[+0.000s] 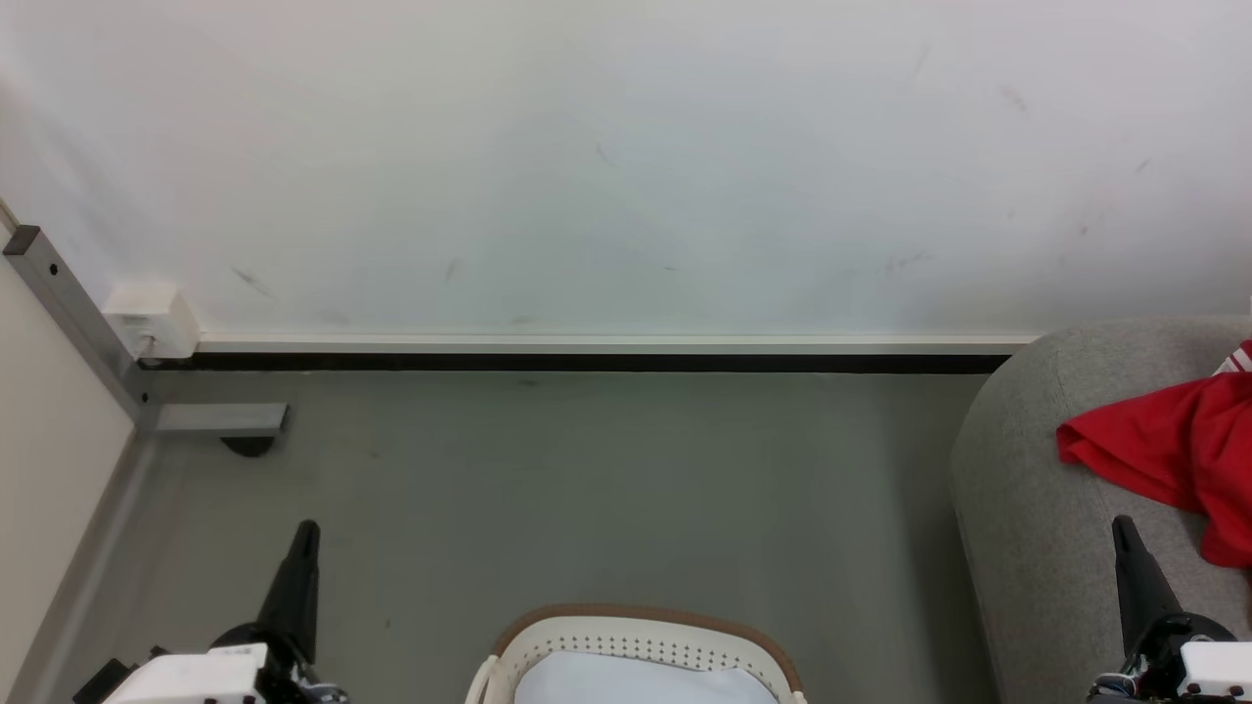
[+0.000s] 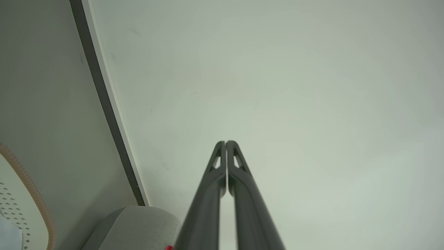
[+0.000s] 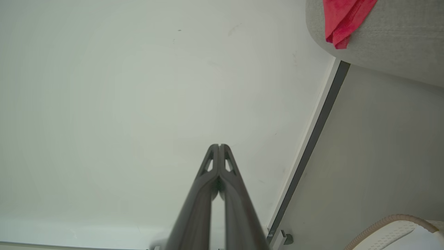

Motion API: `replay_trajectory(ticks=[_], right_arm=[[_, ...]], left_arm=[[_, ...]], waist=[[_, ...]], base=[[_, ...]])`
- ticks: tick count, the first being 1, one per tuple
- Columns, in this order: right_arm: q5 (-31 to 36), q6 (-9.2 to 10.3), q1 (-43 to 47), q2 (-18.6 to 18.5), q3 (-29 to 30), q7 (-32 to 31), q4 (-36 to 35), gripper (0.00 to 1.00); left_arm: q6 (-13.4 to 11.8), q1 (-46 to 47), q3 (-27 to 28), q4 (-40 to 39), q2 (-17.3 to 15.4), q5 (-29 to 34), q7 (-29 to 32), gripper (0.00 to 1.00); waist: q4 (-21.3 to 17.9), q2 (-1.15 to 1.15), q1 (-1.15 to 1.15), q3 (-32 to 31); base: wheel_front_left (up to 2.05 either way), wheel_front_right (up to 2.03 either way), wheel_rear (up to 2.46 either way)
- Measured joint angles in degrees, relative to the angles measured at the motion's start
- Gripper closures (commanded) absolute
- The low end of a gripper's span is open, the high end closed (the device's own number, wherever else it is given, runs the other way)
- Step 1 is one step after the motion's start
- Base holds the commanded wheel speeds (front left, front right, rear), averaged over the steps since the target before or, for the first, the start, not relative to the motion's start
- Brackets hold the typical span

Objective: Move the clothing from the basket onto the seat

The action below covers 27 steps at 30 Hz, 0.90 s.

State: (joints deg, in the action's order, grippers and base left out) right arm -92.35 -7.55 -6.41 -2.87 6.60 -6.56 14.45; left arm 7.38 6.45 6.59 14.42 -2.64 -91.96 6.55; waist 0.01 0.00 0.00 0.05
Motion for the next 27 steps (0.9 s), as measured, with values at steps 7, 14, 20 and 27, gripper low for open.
replay_trajectory(ticks=[7, 14, 20, 27], right_arm=[[0.0, 0.0, 0.0, 0.0, 0.01, 0.0, -0.01, 1.0], [0.0, 0.0, -0.01, 0.0, 0.01, 0.0, -0.01, 1.0], [0.0, 0.0, -0.01, 0.0, 0.01, 0.0, -0.01, 1.0], [0.0, 0.0, -0.01, 0.0, 0.01, 0.0, -0.01, 1.0]], left_arm=[[0.0, 0.01, 0.0, 0.0, 0.0, -0.01, 0.0, 1.0], [0.0, 0.01, 0.0, 0.0, -0.01, -0.01, 0.0, 1.0], [0.0, 0.01, 0.0, 0.0, -0.01, -0.01, 0.0, 1.0], [0.0, 0.01, 0.0, 0.0, -0.01, -0.01, 0.0, 1.0]], waist=[[0.0, 0.0, 0.0, 0.0], [0.0, 0.0, 0.0, 0.0], [0.0, 0.0, 0.0, -0.01], [-0.01, 0.0, 0.0, -0.01]], base=[[0.0, 0.0, 0.0], [0.0, 0.0, 0.0], [0.0, 0.0, 0.0], [0.0, 0.0, 0.0]])
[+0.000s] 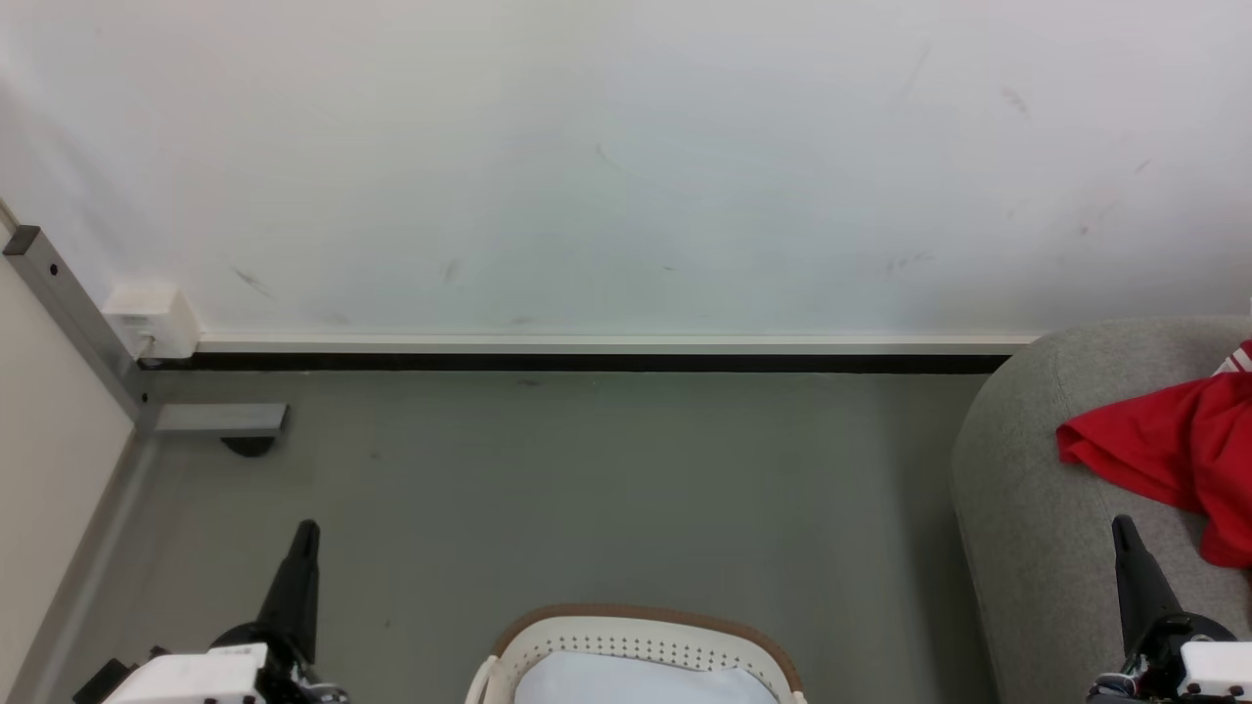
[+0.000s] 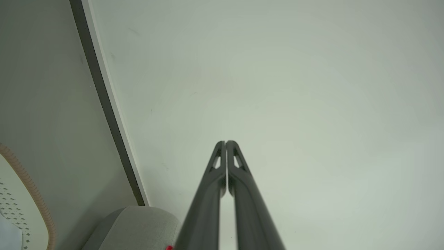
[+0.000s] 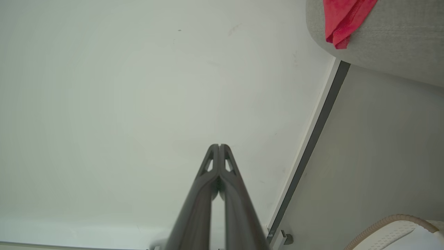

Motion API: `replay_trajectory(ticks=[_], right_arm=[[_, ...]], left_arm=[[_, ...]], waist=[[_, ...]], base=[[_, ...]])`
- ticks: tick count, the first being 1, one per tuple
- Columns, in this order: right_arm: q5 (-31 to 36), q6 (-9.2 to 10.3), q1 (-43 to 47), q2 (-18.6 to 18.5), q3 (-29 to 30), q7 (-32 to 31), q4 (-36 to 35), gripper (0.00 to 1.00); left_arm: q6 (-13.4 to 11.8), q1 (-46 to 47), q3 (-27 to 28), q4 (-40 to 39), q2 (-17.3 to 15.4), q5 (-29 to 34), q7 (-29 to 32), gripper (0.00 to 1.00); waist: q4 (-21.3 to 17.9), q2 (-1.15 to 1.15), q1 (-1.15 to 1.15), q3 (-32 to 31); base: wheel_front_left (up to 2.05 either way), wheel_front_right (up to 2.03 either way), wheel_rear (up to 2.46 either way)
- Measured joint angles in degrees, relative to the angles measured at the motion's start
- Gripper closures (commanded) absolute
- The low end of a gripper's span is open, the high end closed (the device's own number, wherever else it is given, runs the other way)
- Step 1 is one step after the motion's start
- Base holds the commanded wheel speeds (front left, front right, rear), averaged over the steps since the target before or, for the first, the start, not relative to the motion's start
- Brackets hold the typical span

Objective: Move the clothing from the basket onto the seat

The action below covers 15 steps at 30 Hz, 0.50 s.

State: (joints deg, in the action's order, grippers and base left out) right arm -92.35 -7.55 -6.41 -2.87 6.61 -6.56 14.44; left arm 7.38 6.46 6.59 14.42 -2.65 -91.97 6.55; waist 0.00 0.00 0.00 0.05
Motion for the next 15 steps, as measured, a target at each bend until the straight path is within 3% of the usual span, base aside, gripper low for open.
replay_trajectory(ticks=[15], right_arm=[[0.0, 0.0, 0.0, 0.0, 0.0, 0.0, 0.0, 1.0]], left_arm=[[0.0, 0.0, 0.01, 0.0, 0.0, 0.0, 0.0, 1.0]], waist=[[0.0, 0.0, 0.0, 0.0]], base=[[0.0, 0.0, 0.0]])
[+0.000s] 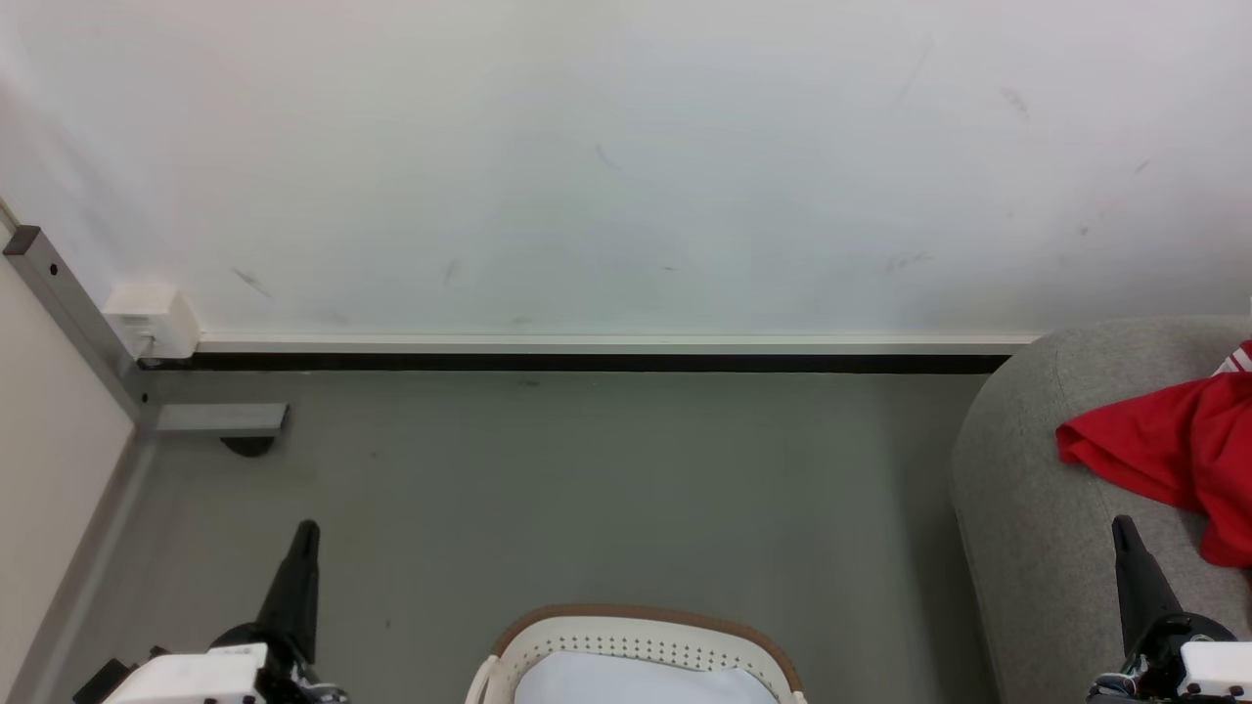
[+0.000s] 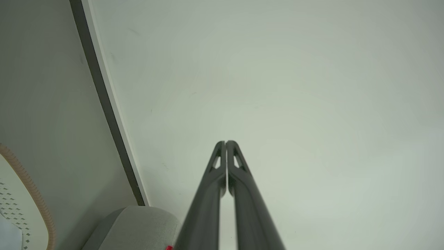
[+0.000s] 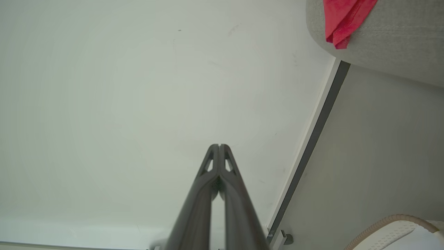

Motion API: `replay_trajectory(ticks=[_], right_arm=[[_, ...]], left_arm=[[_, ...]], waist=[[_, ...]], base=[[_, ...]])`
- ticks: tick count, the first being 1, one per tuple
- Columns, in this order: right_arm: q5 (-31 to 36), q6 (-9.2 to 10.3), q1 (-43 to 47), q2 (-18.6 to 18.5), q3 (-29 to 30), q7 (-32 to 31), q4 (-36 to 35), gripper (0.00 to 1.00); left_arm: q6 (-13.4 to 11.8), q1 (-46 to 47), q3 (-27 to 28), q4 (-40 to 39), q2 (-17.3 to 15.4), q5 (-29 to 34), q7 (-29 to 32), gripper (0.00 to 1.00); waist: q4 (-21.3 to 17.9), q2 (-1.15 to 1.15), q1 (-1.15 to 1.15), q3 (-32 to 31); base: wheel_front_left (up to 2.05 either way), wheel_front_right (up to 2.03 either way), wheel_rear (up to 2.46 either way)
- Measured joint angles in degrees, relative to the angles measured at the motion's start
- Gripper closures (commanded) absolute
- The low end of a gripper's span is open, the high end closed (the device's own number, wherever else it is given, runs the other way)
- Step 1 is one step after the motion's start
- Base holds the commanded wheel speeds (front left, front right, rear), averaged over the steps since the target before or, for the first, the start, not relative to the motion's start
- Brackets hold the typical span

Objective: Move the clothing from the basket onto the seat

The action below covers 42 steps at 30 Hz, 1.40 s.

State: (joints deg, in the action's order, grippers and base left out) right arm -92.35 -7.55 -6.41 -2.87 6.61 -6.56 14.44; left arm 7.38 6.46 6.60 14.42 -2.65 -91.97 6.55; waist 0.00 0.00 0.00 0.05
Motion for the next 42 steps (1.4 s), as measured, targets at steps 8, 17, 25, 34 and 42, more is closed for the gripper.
replay_trajectory(ticks=[8, 17, 25, 34, 42], right_arm=[[0.0, 0.0, 0.0, 0.0, 0.0, 0.0, 0.0, 1.0], [0.0, 0.0, 0.0, 0.0, 0.0, 0.0, 0.0, 1.0], [0.0, 0.0, -0.01, 0.0, 0.0, 0.0, 0.0, 1.0], [0.0, 0.0, -0.01, 0.0, 0.0, 0.0, 0.0, 1.0], [0.0, 0.0, -0.01, 0.0, 0.0, 0.0, 0.0, 1.0]], left_arm=[[0.0, 0.0, 0.0, 0.0, 0.0, 0.0, 0.0, 1.0], [0.0, 0.0, 0.0, 0.0, 0.0, 0.0, 0.0, 1.0], [0.0, 0.0, 0.0, -0.01, 0.0, 0.0, 0.0, 1.0], [0.0, 0.0, 0.0, -0.01, 0.0, 0.0, 0.0, 1.0], [0.0, 0.0, 0.0, -0.01, 0.0, 0.0, 0.0, 1.0]], waist=[[0.0, 0.0, 0.0, 0.0], [0.0, 0.0, 0.0, 0.0], [0.0, 0.0, 0.0, 0.0], [0.0, 0.0, 0.0, 0.0], [0.0, 0.0, 0.0, 0.0]], base=[[0.0, 0.0, 0.0], [0.0, 0.0, 0.0], [0.0, 0.0, 0.0], [0.0, 0.0, 0.0], [0.0, 0.0, 0.0]])
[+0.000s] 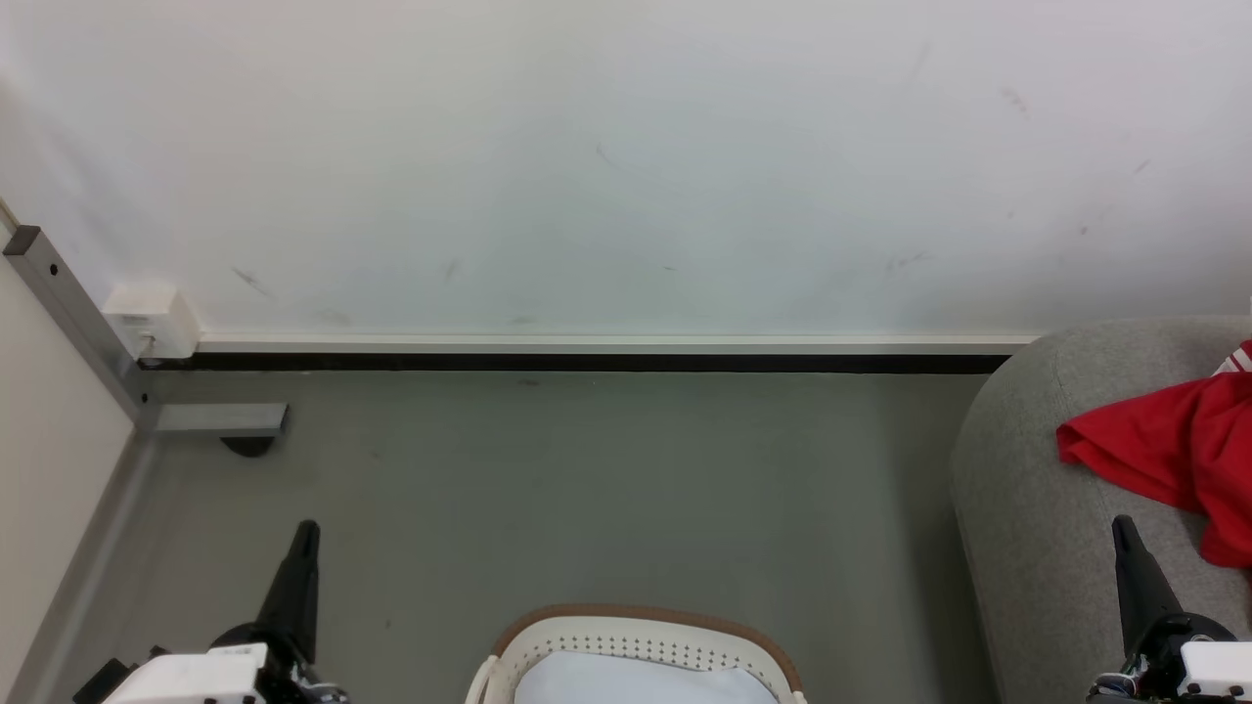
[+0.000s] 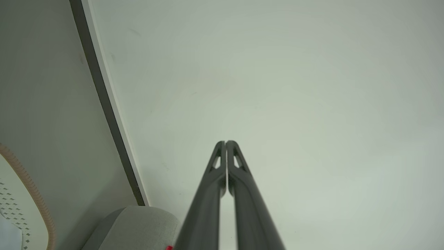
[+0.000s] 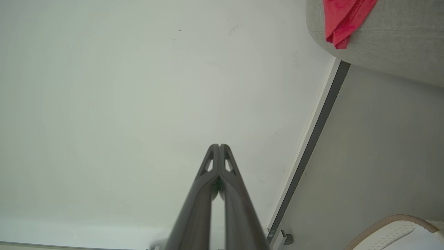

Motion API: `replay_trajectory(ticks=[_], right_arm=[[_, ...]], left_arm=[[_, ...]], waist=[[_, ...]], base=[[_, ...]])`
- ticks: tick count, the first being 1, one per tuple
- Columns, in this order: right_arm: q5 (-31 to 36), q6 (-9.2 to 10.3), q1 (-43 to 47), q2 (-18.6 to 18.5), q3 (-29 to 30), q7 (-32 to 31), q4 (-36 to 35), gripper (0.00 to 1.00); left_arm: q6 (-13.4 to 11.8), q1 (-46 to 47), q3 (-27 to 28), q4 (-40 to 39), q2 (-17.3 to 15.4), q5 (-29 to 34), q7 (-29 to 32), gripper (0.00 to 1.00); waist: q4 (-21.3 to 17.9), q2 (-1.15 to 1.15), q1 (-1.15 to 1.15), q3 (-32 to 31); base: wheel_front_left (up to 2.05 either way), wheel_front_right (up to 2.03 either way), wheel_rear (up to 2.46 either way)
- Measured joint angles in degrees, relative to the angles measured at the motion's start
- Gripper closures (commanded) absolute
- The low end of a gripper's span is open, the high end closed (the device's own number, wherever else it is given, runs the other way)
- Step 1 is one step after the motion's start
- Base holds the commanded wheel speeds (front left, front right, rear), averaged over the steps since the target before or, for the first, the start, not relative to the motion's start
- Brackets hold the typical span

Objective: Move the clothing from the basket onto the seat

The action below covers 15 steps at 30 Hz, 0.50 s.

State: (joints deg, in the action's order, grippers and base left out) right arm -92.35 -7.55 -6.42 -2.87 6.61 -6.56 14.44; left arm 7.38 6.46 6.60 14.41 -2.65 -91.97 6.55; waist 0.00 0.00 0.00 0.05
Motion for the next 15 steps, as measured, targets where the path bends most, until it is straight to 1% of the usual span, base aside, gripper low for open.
replay_trajectory(ticks=[15], right_arm=[[0.0, 0.0, 0.0, 0.0, 0.0, 0.0, 0.0, 1.0]], left_arm=[[0.0, 0.0, -0.01, 0.0, 0.0, 0.0, 0.0, 1.0]], waist=[[0.0, 0.0, 0.0, 0.0]], base=[[0.0, 0.0, 0.0]])
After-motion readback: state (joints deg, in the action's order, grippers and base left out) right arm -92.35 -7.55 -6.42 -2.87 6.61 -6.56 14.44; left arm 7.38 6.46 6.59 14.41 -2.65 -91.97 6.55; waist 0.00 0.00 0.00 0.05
